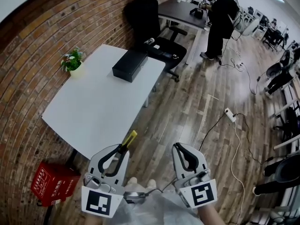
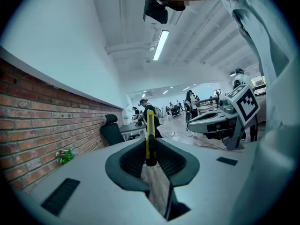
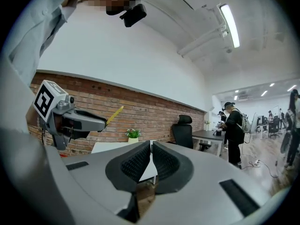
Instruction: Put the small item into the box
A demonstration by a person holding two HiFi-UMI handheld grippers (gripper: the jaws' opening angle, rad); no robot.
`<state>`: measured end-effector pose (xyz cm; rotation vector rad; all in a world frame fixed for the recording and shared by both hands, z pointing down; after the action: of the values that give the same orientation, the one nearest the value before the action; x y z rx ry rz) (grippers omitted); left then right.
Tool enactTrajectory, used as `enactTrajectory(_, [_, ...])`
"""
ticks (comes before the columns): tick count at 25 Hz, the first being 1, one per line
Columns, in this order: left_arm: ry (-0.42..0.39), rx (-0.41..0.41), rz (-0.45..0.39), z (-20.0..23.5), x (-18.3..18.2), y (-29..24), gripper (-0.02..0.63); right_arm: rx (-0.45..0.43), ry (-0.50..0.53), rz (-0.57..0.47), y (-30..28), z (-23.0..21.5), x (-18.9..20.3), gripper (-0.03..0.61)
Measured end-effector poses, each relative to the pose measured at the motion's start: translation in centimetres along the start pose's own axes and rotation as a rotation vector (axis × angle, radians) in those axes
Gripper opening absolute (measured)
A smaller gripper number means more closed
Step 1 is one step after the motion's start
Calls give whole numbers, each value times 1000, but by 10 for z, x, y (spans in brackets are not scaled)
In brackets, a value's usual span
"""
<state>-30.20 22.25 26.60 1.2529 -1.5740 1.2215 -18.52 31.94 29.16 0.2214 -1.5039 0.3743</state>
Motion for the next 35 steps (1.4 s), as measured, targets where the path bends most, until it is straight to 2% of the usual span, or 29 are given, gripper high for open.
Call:
enactTrajectory(4, [4, -37, 5, -12, -4, 0, 77, -48, -109, -27, 10, -13, -7, 46])
enactTrajectory(7, [132, -118, -6, -17, 2, 4, 77, -48, -133, -52, 17, -25, -12, 46])
enactTrajectory(8, [143, -130, -11, -18, 3, 3, 77, -44, -130, -57, 17, -28, -11, 46])
enactTrajectory(11, [136, -133, -26, -21, 4, 1, 77, -26, -108, -50, 16, -35, -6, 46])
enactTrajectory(14, [90, -126, -17, -19, 3, -4, 77, -23, -71, -52, 13, -38, -7, 46])
enactTrajectory(18, [116, -166, -36, -5, 1, -15, 77, -24, -48, -58, 1, -44, -9, 46])
enactTrajectory(22, [54, -148, -30, 15, -1, -30, 77, -14, -32, -52, -20, -51, -7, 46])
enactTrajectory(25, [119, -164, -61, 33, 1, -49, 77, 1, -29, -60, -43, -61, -6, 46])
enactTrajectory(30, [99, -133, -67, 64, -2, -85, 77, 17, -9, -65, -85, -80, -10, 46])
enactTrajectory(35, [137, -137, -73, 103, -2, -120, 77, 24, -4, -71, -136, -97, -16, 46])
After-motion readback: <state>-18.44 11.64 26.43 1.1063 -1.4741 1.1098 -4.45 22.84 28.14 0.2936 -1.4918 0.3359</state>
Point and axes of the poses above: the fingertips, and each gripper's own axes: y backward along the fingers, z to its left, x out of its underside, the point moved 2 cm from there along y, backward along the fingers, and after that the axes turned 9 degrees about x, right-handed, at the moved point
